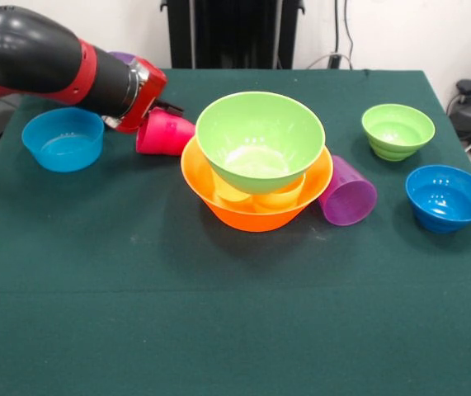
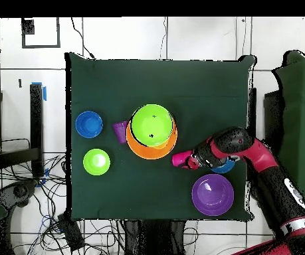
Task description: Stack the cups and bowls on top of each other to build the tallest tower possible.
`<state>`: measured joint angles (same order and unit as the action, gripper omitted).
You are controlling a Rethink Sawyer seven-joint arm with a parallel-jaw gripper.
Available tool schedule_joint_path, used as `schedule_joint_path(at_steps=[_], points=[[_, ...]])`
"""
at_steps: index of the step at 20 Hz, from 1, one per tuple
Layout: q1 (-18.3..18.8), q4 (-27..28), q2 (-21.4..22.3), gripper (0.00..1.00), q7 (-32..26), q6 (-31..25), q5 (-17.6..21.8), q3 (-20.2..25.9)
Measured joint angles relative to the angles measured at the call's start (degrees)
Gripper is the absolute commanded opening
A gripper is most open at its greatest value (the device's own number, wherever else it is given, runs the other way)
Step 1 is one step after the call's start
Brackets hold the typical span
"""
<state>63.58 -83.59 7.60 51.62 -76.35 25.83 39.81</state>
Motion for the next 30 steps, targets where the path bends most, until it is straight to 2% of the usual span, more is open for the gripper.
schedule_joint_path(at_steps=[14,20,30], points=[[0.1,-0.4,0.5,0.0,0.0,0.0,0.0,0.0],[0.3,-1.4,3.2,0.0,0.0,0.0,0.0,0.0],[-0.9,-0.6,10.9,0.0,0.0,-0.2,-1.0,0.2]])
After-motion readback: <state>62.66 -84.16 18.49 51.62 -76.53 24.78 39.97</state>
